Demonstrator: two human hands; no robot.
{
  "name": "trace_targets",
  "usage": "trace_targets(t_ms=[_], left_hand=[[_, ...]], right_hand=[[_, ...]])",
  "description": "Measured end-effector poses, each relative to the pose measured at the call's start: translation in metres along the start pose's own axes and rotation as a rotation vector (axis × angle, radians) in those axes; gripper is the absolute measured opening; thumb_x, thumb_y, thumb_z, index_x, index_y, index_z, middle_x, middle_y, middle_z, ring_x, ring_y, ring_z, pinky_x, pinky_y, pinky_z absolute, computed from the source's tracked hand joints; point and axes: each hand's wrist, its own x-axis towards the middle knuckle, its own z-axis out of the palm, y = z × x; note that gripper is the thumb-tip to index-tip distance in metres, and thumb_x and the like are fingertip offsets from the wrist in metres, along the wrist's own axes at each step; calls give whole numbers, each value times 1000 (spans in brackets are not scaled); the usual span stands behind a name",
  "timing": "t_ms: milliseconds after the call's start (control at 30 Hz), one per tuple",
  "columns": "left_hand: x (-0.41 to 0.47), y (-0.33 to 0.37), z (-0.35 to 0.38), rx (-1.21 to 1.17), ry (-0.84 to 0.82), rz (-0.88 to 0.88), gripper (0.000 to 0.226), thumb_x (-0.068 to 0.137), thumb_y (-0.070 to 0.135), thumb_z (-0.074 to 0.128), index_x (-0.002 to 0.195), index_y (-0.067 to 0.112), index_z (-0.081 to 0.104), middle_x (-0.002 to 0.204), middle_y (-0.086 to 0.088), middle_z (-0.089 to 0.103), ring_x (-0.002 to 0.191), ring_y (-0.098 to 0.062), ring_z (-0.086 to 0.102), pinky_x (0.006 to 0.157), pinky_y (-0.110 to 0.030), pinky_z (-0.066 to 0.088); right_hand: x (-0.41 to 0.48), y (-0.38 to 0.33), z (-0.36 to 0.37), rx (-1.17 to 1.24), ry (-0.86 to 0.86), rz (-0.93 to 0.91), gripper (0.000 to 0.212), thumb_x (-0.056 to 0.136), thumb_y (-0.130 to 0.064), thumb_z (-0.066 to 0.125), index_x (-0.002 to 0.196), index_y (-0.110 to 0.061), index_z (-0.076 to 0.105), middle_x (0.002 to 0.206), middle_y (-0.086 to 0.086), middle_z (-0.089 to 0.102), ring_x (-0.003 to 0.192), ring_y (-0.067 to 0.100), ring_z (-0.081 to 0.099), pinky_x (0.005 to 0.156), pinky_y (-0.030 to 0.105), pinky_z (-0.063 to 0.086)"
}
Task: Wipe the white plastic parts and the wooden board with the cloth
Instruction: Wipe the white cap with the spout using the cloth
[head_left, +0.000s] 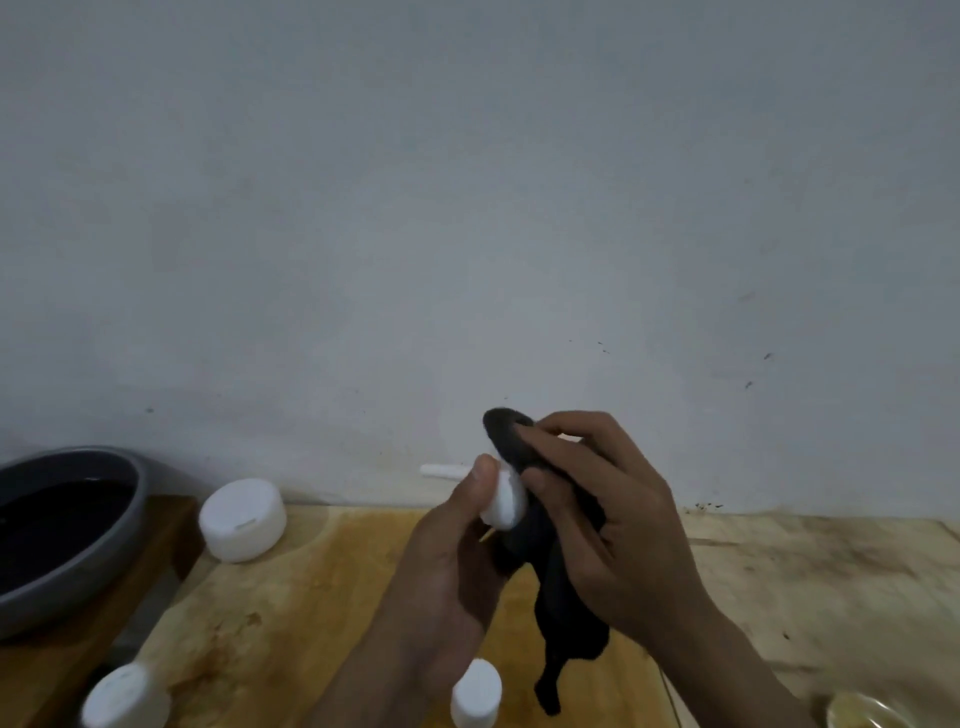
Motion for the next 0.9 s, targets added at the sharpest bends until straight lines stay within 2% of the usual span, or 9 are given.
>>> trace_targets(t_ms=[167, 300, 400, 500, 600, 700, 767, 833, 900], left_hand=[[0, 3, -10, 46, -37, 54, 75, 54, 53, 96, 115, 14, 78, 129, -14, 70, 116, -29, 69, 91, -34, 59], [-3, 7, -7, -117, -37, -23, 85, 53, 50, 97, 124, 8, 73, 134, -18, 67, 116, -31, 70, 93, -36, 59], [-4, 11, 0, -196, -62, -59, 71, 70, 52, 83, 123, 6, 73, 112, -18, 75, 95, -32, 75, 79, -40, 63], [-3, 11, 3, -288, -40, -117, 59, 77, 57, 74, 102, 3, 79, 81, -12, 72, 68, -28, 72, 58, -35, 61], [0, 10, -1, -347, -56, -185, 64, 79, 62, 69, 102, 2, 77, 88, -10, 70, 76, -26, 70, 66, -33, 60], [3, 6, -5, -336, -26, -217, 68, 78, 60, 67, 109, 0, 76, 84, -14, 71, 66, -28, 69, 59, -35, 59], [4, 1, -7, -299, -1, -247, 71, 79, 61, 65, 118, 3, 75, 93, -17, 74, 79, -32, 73, 69, -40, 59], [6, -5, -14, -244, 37, -288, 74, 79, 62, 65, 125, 5, 72, 104, -16, 74, 97, -35, 70, 82, -46, 56], [8, -10, -27, -241, 79, -332, 74, 80, 63, 65, 125, 4, 72, 105, -16, 74, 97, -36, 69, 85, -48, 57]], right_hand=[[14, 0, -10, 44, -159, 141, 28, 101, -27, 48, 121, -23, 67, 111, -14, 64, 103, 6, 62, 82, 18, 48], [5, -5, -2, 88, -33, 283, 24, 98, -27, 52, 116, -28, 68, 103, -21, 66, 98, 1, 63, 78, 9, 45], [-6, -20, 9, 25, 89, 172, 29, 99, -25, 55, 124, -18, 67, 118, -13, 62, 106, 8, 62, 85, 16, 47], [-11, -26, 13, -176, 65, -120, 29, 97, -18, 58, 124, -12, 68, 128, 1, 60, 96, 23, 60, 82, 30, 51], [-22, -17, 14, -318, -55, -257, 25, 98, -17, 56, 119, -14, 70, 130, 2, 59, 86, 24, 55, 72, 36, 50], [-27, -1, 15, -206, 26, -65, 28, 97, -16, 57, 122, -12, 68, 126, 3, 60, 97, 19, 58, 80, 33, 51], [-21, 3, 18, -123, 91, 100, 31, 99, -21, 52, 125, -12, 66, 123, -2, 57, 101, 9, 58, 84, 22, 50], [-20, 2, 26, -173, 59, 108, 33, 99, -23, 50, 127, -12, 64, 122, -4, 54, 100, 8, 55, 85, 14, 45], [-32, 5, 35, -261, -29, 1, 32, 98, -19, 52, 126, -9, 64, 123, 0, 56, 98, 14, 54, 86, 18, 45]])
